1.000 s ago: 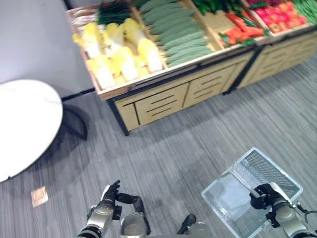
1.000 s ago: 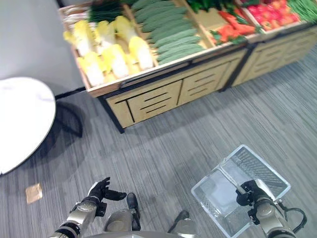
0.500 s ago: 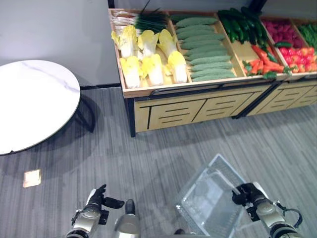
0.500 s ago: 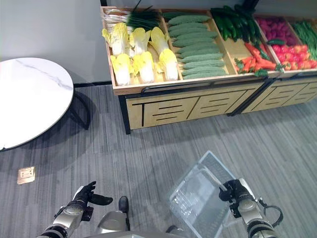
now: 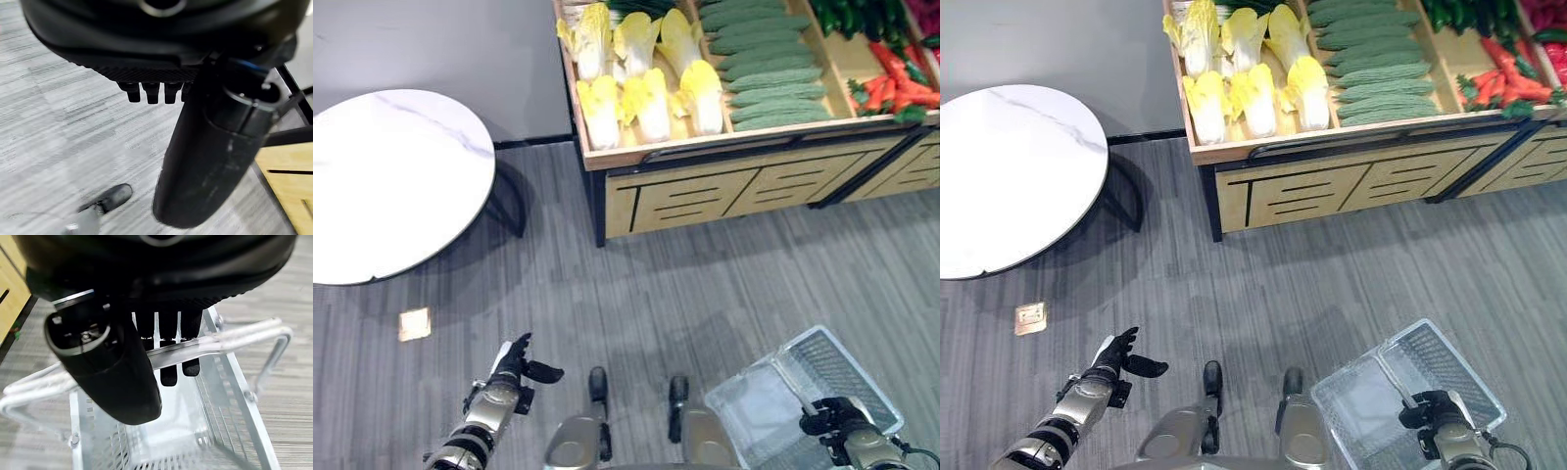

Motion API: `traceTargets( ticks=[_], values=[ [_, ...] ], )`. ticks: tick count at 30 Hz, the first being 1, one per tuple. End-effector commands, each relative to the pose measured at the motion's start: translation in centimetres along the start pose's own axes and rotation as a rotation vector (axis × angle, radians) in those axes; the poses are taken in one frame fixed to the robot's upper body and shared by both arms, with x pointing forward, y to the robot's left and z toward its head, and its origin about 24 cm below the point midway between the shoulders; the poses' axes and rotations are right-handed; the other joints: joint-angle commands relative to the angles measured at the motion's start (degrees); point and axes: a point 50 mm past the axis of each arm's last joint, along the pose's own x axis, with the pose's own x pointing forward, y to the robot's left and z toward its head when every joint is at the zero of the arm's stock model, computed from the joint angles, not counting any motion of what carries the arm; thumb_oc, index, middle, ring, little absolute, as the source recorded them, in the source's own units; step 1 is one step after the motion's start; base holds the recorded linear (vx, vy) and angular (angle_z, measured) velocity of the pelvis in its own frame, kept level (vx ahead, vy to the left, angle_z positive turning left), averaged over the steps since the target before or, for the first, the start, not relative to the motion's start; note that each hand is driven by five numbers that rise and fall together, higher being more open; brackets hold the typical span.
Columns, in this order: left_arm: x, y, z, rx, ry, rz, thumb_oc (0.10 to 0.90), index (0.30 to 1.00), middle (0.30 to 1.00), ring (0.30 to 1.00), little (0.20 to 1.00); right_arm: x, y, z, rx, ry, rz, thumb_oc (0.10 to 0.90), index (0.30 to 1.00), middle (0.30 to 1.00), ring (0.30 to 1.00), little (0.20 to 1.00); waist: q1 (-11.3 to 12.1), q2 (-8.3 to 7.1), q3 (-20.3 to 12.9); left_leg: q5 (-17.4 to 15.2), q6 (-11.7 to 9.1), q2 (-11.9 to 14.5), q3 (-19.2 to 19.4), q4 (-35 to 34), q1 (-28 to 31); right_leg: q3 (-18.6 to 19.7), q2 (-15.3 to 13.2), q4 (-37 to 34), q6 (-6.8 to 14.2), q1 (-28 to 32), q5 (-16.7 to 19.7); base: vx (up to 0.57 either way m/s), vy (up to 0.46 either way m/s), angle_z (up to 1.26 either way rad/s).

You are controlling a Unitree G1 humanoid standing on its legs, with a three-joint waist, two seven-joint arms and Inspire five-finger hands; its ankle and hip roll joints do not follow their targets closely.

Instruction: Get the vegetables into the basket

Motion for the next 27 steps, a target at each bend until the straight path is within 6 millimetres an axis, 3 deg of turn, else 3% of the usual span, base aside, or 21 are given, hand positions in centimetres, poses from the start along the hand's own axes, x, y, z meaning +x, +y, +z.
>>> traceTargets(
  ticks=[1, 5, 9, 19, 27],
  values=[
    [-0.4, 0.7, 0.1, 0.01, -0.061, 0.024, 0.9, 1.0, 1.0, 1.0, 1.0, 0.0, -5.7, 1.0, 0.022, -0.025, -0.182, 0.4, 0.3, 0.3, 0.3, 0.3, 2.34, -3.61, -0.97, -8.28, -6.48, 2.06, -1.59, 2.35, 5.83, -4.74, -2.2, 0.52, 2.11, 2.25, 5.31, -0.03, -0.106, 0.86],
    [-0.6, 0.2, -0.9, -0.015, -0.03, 0.016, 0.9, 1.0, 1.0, 1.0, 1.0, 0.0, -5.9, 1.1, 0.018, -0.03, -0.179, 0.4, 0.3, 0.3, 0.3, 0.3, 3.01, -3.07, -2.14, -7.13, -7.82, 3.48, -1.91, 2.34, 4.6, -6.53, -1.47, -2.7, 0.93, 4.78, 4.83, 0.0, -0.175, 0.03],
    [-0.6, -0.2, -0.7, -0.003, -0.042, 0.003, 0.9, 1.0, 1.0, 1.0, 1.0, 0.0, -6.2, 1.3, 0.01, -0.037, -0.185, 0.4, 0.3, 0.3, 0.3, 0.3, 2.87, -2.63, -2.4, -6.39, -8.57, 4.32, -2.68, 1.77, 4.83, -7.65, -0.99, -4.24, 0.39, 6.41, 4.65, 0.01, -0.107, 0.16],
    [-1.3, -1.1, 3.9, 0.022, -0.253, -0.076, 0.9, 1.0, 1.0, 1.0, 1.0, 0.0, -6.3, 1.4, -0.012, -0.041, -0.181, 0.4, 0.3, 0.3, 0.3, 0.3, 2.33, -2.16, -3.52, -5.08, -9.98, 5.77, -3.49, 0.0, 6.56, -9.54, 0.57, -6.38, -0.75, 10.1, 3.67, 0.01, -0.053, 0.08],
    [-5.0, 0.7, 8.8, -0.11, -0.551, -0.145, 0.9, 1.0, 1.0, 1.0, 1.0, -0.1, -5.2, 0.1, 0.007, -0.009, -0.144, 0.4, 0.3, 0.3, 0.3, 0.3, 3.43, -2.4, -4.37, -5.18, -10.5, 6.32, -4.73, -0.15, 7.65, -10.82, 1.17, -7.05, -1.11, 12.21, 3.1, 0.01, -0.036, 0.07]
  ],
)
